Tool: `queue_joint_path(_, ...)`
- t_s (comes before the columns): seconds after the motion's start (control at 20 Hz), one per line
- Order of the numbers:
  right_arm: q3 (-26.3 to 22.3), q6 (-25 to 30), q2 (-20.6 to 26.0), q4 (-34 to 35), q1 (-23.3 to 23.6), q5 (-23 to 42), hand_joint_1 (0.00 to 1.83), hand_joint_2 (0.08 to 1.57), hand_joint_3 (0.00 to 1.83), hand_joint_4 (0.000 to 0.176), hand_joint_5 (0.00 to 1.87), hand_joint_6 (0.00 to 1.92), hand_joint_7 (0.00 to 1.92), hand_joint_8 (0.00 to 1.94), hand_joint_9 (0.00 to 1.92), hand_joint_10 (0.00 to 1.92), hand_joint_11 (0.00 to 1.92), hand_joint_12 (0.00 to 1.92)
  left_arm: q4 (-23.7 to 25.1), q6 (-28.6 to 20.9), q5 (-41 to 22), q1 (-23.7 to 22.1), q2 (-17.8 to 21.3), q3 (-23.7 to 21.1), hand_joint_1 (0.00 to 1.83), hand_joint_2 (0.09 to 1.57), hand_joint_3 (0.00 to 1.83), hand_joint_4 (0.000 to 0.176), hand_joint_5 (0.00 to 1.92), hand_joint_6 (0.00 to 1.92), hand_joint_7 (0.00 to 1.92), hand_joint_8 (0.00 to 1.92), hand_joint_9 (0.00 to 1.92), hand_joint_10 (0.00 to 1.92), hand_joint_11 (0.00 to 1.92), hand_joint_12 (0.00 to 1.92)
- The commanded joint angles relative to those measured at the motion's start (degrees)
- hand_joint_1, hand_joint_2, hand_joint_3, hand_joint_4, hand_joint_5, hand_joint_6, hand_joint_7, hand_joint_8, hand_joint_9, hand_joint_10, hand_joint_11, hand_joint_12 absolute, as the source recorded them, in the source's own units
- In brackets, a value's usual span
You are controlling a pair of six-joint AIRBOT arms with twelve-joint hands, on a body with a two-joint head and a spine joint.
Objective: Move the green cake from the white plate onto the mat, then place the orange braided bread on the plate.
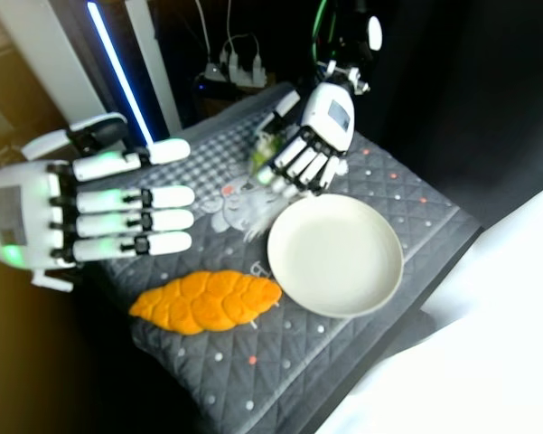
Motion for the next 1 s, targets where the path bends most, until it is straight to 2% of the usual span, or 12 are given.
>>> queue_joint_path(0.0,0.0,0.3,0.4,2.1,0.3,7.1,0.53,0.8,0.0,0.176,0.15,0.0,0.15,0.0,0.14,0.0,0.0,0.2,-2.1,-0.6,-3.7,0.6,0.2,-0.2,0.84,0.68,0.0,0.175,0.05,0.0,0.04,0.0,0.02,0.0,0.0,0.15)
queue_joint_path(0.2,0.3,0.3,0.7,2.2,0.3,6.7,0.49,0.79,0.0,0.176,0.12,0.0,0.11,0.0,0.1,0.0,0.0,0.15,-4.3,-0.4,-6.5,0.6,0.9,-0.5,0.89,0.7,0.0,0.176,0.0,0.0,0.0,0.0,0.0,0.0,0.0,0.01)
queue_joint_path(0.45,1.5,0.3,1.6,2.9,0.3,5.1,0.51,0.83,0.0,0.176,0.11,0.0,0.11,0.0,0.1,0.01,0.01,0.11,-7.3,1.7,-9.9,0.6,3.2,-2.1,0.83,0.69,0.0,0.176,0.0,0.0,0.0,0.0,0.0,0.0,0.0,0.0)
queue_joint_path(0.5,1.9,0.3,1.7,3.4,0.3,4.4,0.57,0.78,0.0,0.176,0.07,0.0,0.08,0.0,0.01,0.0,0.0,0.01,-8.0,2.0,-10.6,0.6,3.6,-2.3,0.76,0.72,0.01,0.105,0.0,0.0,0.02,0.01,0.02,0.01,0.09,0.04)
queue_joint_path(0.6,3.3,0.3,1.8,4.4,0.3,1.9,0.66,0.8,0.0,0.176,0.09,0.01,0.09,0.0,0.01,0.0,0.0,0.0,-10.1,3.9,-12.2,0.6,4.4,-2.8,0.79,0.71,0.0,0.107,0.0,0.0,0.04,0.01,0.04,0.02,0.14,0.06)
queue_joint_path(0.65,4.1,0.3,1.8,5.1,0.4,0.4,0.63,0.82,0.0,0.176,0.1,0.01,0.08,0.0,0.03,0.01,0.0,0.0,-11.2,5.0,-12.9,0.7,4.7,-3.0,0.79,0.71,0.0,0.116,0.0,0.0,0.04,0.01,0.04,0.01,0.13,0.06)
queue_joint_path(0.7,5.1,0.3,1.8,5.7,0.4,-1.5,0.61,0.84,0.01,0.176,0.09,0.01,0.04,0.0,0.03,0.01,0.0,0.0,-12.5,6.2,-13.9,0.9,5.0,-3.3,0.81,0.72,0.01,0.139,0.0,0.0,0.05,0.01,0.04,0.01,0.13,0.06)
queue_joint_path(0.75,5.9,0.3,1.8,6.1,0.4,-3.2,0.6,0.8,0.0,0.176,0.1,0.01,0.04,0.01,0.04,0.01,0.0,0.0,-13.5,7.1,-14.6,0.9,5.3,-3.5,0.7,0.78,0.0,0.071,0.0,0.0,0.09,0.03,0.13,0.0,0.15,0.41)
queue_joint_path(0.8,6.4,0.3,1.8,6.4,0.4,-4.6,0.6,0.8,0.0,0.176,0.1,0.01,0.04,0.01,0.04,0.01,0.0,0.0,-14.6,8.1,-15.5,0.9,5.7,-3.9,0.7,0.78,0.0,0.071,0.0,0.0,0.09,0.03,0.13,0.0,0.15,0.41)
queue_joint_path(0.85,7.0,0.3,1.7,6.6,0.4,-5.7,0.6,0.78,0.0,0.176,0.1,0.01,0.04,0.0,0.05,0.02,0.0,0.0,-15.4,9.0,-16.2,1.0,6.0,-4.2,0.58,0.88,0.0,0.03,0.01,0.0,0.08,0.01,0.11,0.0,0.03,0.7)
queue_joint_path(0.9,7.6,0.3,1.7,6.9,0.5,-7.2,0.59,0.76,0.0,0.176,0.09,0.0,0.04,0.01,0.05,0.01,0.03,0.02,-16.3,9.9,-17.0,1.0,6.3,-4.5,0.61,0.89,0.0,0.024,0.04,0.01,0.08,0.0,0.13,0.01,0.0,0.79)
queue_joint_path(0.95,8.2,0.3,1.6,7.2,0.5,-8.9,0.57,0.75,0.0,0.176,0.09,0.0,0.06,0.01,0.06,0.01,0.07,0.03,-17.7,11.3,-18.2,1.3,6.7,-5.0,0.66,0.82,0.0,0.033,0.01,0.0,0.05,0.0,0.13,0.0,0.0,0.83)
